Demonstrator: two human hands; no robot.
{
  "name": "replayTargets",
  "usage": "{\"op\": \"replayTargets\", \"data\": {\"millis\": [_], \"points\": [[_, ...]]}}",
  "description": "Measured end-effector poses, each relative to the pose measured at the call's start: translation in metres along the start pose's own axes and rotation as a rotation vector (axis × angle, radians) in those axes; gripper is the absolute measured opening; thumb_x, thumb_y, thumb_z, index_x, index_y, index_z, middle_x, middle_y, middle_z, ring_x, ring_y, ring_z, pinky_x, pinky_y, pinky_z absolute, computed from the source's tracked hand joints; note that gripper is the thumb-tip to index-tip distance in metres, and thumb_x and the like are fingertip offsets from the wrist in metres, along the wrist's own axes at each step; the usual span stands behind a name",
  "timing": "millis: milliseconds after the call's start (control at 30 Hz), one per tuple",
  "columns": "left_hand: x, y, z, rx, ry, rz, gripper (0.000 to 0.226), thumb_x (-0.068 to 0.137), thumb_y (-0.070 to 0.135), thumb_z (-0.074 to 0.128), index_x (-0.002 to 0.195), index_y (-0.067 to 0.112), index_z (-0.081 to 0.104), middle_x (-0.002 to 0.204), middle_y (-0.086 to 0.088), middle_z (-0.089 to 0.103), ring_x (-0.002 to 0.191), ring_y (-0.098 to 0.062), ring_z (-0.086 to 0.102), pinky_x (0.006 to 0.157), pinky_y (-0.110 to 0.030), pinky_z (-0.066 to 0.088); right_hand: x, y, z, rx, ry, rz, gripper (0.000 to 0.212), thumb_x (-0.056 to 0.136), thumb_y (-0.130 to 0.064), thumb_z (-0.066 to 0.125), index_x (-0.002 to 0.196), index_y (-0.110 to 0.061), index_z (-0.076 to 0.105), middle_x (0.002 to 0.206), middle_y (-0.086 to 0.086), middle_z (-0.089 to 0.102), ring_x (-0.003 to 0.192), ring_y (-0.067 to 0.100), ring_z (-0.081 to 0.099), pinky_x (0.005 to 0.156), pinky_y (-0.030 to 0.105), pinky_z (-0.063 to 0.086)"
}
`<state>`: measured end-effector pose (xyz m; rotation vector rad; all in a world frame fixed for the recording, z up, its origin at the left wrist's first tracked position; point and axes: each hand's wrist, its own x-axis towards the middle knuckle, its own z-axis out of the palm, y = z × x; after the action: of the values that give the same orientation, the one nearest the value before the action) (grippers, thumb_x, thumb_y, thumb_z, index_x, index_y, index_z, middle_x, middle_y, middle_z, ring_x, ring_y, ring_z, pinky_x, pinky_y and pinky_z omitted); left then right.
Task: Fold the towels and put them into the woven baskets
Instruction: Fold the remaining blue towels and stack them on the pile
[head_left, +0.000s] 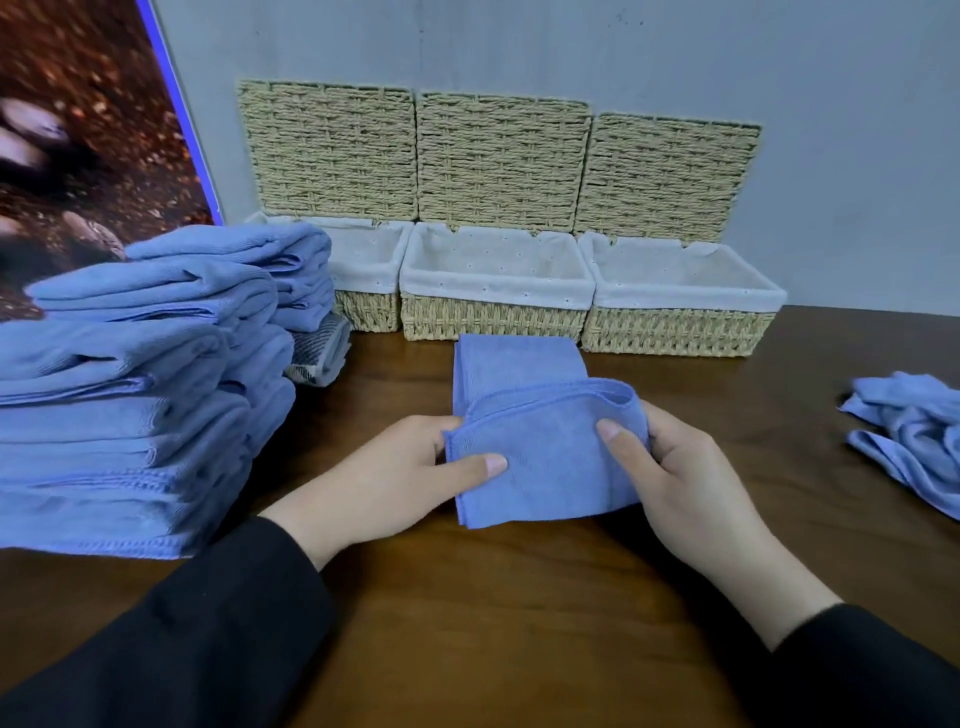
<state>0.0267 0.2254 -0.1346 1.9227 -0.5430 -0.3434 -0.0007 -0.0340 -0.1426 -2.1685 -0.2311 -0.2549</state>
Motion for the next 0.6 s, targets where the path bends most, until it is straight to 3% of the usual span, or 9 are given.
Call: {"op": "replayTargets", "data": {"millis": [167, 267, 400, 533, 600], "points": [[-0.008, 0.005, 0.0, -0.139, -0.053, 0.019, 0.026, 0.093, 0.03, 0.058, 0.112, 0.019, 0.072, 0.114, 0.008, 0.075, 0.11, -0.01, 0.069, 0.092, -0.02, 0.051, -0.011, -0.018, -0.015, 0.163, -0.169, 0.049, 0.026, 0.095, -0.045, 0.05, 0.094, -0.033, 0.073, 0.095, -0.012, 0.076, 0.086, 0.004, 0.071, 0.069, 0.017, 0.051], [-0.007, 0.005, 0.001, -0.217, -0.004, 0.024, 0.026, 0.092, 0.025, 0.059, 0.112, 0.012, 0.071, 0.113, 0.001, 0.076, 0.107, -0.015, 0.071, 0.089, -0.023, 0.053, -0.008, -0.023, -0.021, 0.293, -0.164, 0.092, 0.023, 0.095, -0.039, 0.056, 0.098, -0.032, 0.077, 0.101, -0.008, 0.078, 0.093, 0.01, 0.074, 0.079, 0.03, 0.058], [0.011, 0.009, -0.001, -0.339, 0.211, -0.016, 0.017, 0.094, 0.02, 0.062, 0.104, 0.011, 0.074, 0.106, -0.003, 0.078, 0.099, -0.019, 0.074, 0.08, -0.026, 0.056, 0.018, -0.014, -0.024, 0.352, -0.118, 0.143, 0.026, 0.093, -0.035, 0.063, 0.104, -0.016, 0.076, 0.102, 0.0, 0.079, 0.096, 0.02, 0.076, 0.085, 0.044, 0.058], [0.048, 0.0, -0.015, -0.311, 0.337, -0.05, 0.015, 0.094, 0.018, 0.069, 0.102, 0.008, 0.076, 0.102, -0.009, 0.078, 0.098, -0.029, 0.074, 0.087, -0.042, 0.058, 0.066, 0.0, -0.021, 0.28, -0.082, 0.223, 0.03, 0.096, -0.03, 0.067, 0.093, 0.0, 0.069, 0.088, 0.001, 0.079, 0.084, 0.02, 0.077, 0.068, 0.03, 0.059], [0.065, -0.011, -0.021, -0.221, 0.421, -0.061, 0.009, 0.091, 0.021, 0.075, 0.092, 0.012, 0.076, 0.09, -0.006, 0.078, 0.087, -0.025, 0.074, 0.081, -0.042, 0.055, 0.084, 0.013, -0.013, 0.123, -0.053, 0.216, 0.037, 0.093, -0.038, 0.07, 0.083, -0.003, 0.066, 0.075, -0.003, 0.075, 0.069, 0.016, 0.072, 0.062, 0.03, 0.052]]}}
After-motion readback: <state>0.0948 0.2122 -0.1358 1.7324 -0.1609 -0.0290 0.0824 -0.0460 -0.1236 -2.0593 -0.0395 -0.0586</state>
